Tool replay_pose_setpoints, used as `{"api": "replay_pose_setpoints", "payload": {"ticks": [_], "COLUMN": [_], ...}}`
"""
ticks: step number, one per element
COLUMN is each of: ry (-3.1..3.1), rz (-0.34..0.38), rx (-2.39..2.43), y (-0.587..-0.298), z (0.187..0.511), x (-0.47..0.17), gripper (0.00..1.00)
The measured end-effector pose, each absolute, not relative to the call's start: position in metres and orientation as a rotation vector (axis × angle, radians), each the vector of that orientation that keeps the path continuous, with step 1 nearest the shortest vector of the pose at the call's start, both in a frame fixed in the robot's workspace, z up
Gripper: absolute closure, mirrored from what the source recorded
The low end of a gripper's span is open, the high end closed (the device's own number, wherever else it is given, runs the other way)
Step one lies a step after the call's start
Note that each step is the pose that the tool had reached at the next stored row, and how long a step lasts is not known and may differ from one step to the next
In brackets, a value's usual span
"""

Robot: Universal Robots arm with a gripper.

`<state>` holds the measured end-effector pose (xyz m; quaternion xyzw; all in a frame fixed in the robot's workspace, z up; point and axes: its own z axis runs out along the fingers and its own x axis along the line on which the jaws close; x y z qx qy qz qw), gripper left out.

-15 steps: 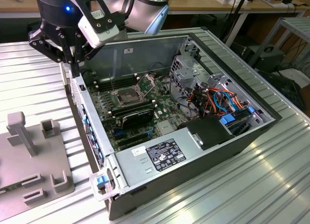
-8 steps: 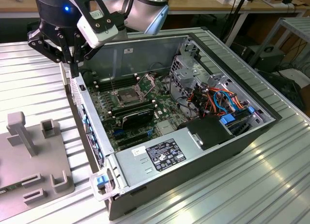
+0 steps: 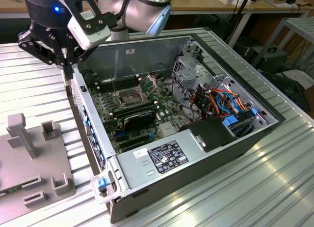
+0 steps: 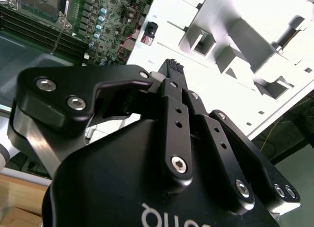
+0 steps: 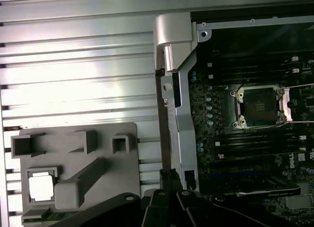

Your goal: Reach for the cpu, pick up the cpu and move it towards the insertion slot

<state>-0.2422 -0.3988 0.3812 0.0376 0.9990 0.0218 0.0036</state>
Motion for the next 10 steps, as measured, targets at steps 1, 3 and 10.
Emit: {"api": "replay_pose_setpoints", "payload": {"ticks": [1, 3, 10], "ry": [3.131, 3.131, 3.131], "rz": [0.068, 0.068, 0.068], "rx": [0.118, 0.118, 0.118], "y": [-0.399, -0.399, -0.399], "z": [0.381, 0.381, 0.381], "x": [-0.244, -0.251, -0.268], "gripper": [0.89, 0.89, 0.89]}}
